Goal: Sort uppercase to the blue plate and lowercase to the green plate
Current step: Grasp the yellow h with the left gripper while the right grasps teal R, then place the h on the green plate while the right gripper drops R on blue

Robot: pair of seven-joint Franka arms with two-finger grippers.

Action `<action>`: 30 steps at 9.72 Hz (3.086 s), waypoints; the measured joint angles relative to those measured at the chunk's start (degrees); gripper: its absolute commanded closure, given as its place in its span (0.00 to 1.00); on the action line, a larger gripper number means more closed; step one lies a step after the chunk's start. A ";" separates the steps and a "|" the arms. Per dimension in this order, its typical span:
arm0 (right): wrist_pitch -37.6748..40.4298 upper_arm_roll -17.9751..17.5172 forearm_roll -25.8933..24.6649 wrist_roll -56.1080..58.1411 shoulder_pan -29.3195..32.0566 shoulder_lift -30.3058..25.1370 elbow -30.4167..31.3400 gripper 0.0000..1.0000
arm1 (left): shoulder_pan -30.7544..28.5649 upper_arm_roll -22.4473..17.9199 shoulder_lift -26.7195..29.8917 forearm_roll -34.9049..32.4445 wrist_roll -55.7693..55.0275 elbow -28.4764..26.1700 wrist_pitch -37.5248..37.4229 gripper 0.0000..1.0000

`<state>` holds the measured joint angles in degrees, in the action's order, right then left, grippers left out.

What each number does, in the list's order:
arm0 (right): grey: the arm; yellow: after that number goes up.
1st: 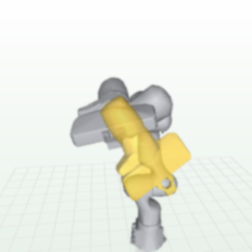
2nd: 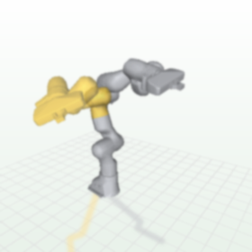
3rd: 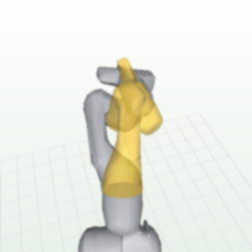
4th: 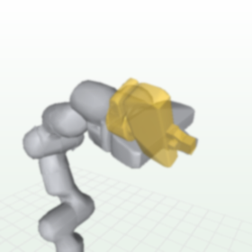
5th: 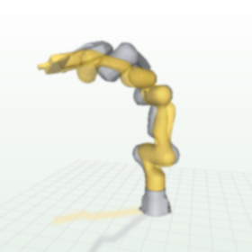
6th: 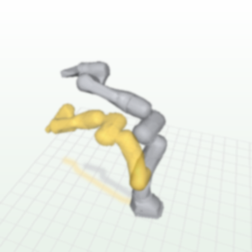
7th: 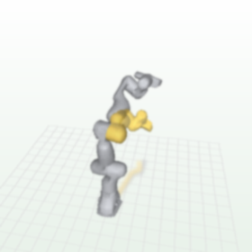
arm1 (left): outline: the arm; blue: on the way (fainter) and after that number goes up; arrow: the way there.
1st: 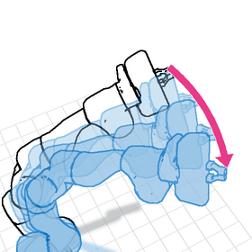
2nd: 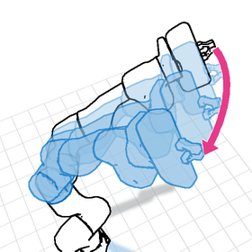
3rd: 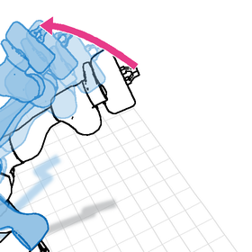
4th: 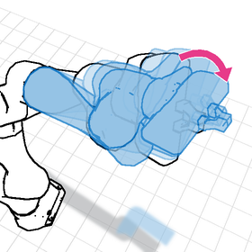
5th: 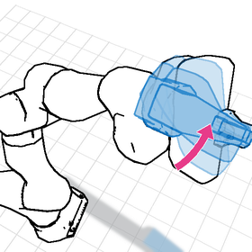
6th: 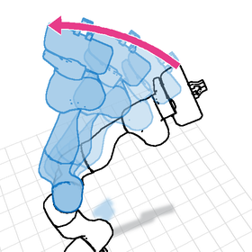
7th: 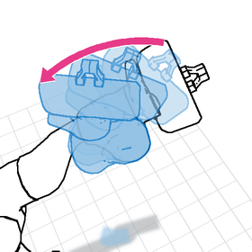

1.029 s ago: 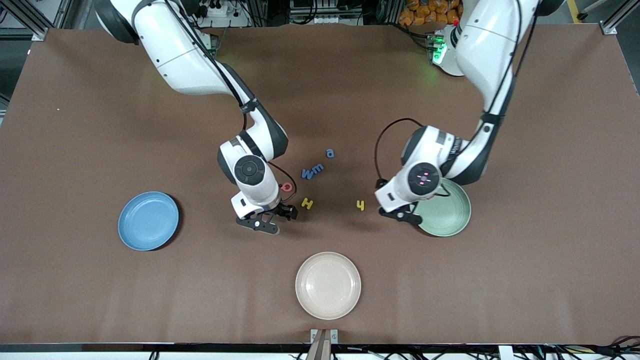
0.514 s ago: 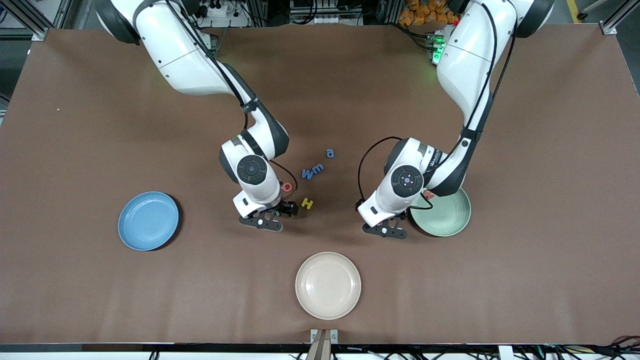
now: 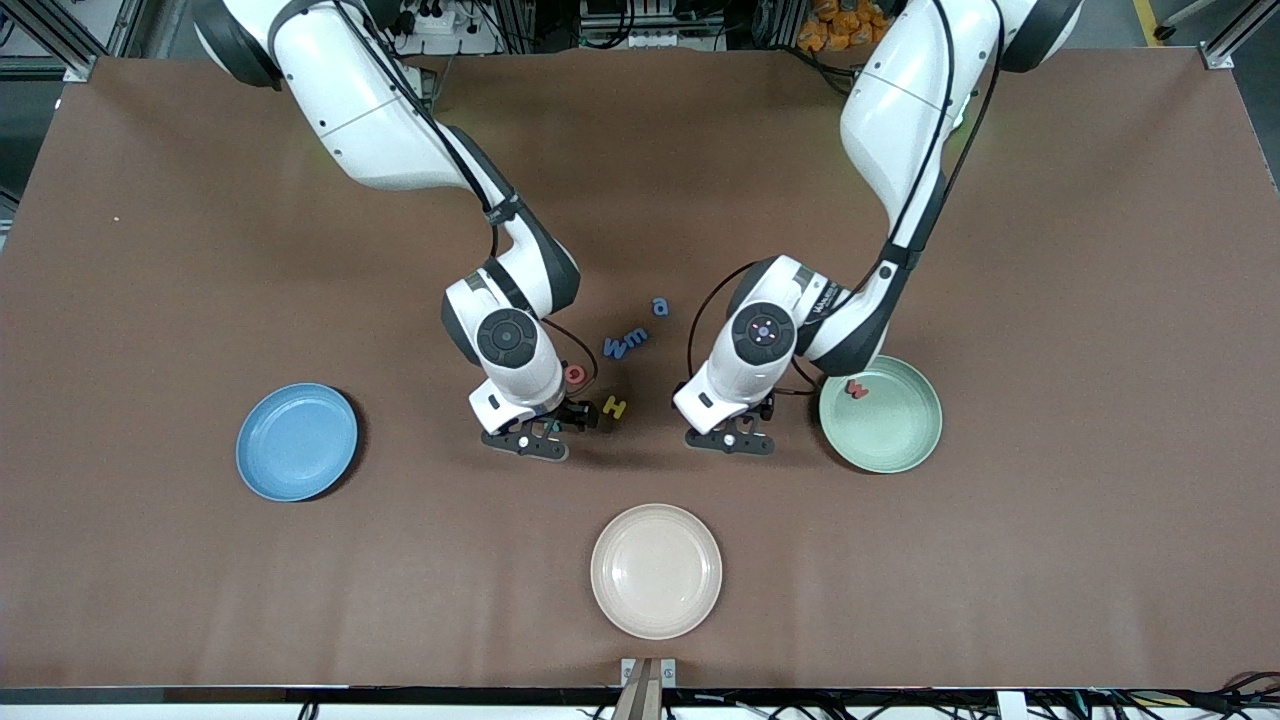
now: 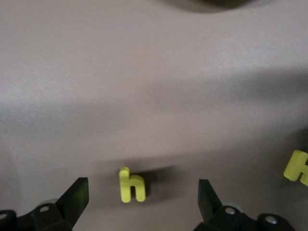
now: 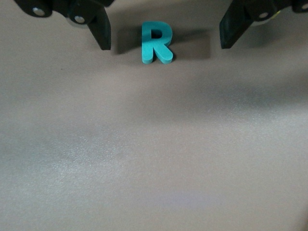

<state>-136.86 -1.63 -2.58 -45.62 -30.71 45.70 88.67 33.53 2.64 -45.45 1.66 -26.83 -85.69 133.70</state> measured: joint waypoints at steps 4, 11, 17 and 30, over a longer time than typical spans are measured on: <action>-0.94 -0.01 0.00 0.02 -0.01 0.05 0.95 0.00 | -0.09 -0.61 -3.04 -0.39 0.07 -0.09 3.54 0.00; -1.02 -0.02 0.00 0.04 -0.01 0.19 1.14 0.00 | -0.15 -0.72 -3.37 -0.45 0.06 -0.07 1.84 0.28; -1.31 -0.02 0.00 0.03 -0.02 0.49 1.14 1.00 | -0.31 -0.71 -2.40 -0.45 0.06 0.15 -2.25 0.57; 2.25 0.64 0.15 2.97 8.56 -5.69 0.33 1.00 | -1.99 -1.22 -1.37 -1.01 2.04 0.31 -6.30 0.97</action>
<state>-134.61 -0.99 -2.42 -42.65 -22.15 40.01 88.99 31.54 1.42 -46.83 0.65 -24.79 -85.39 127.40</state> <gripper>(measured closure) 0.718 0.736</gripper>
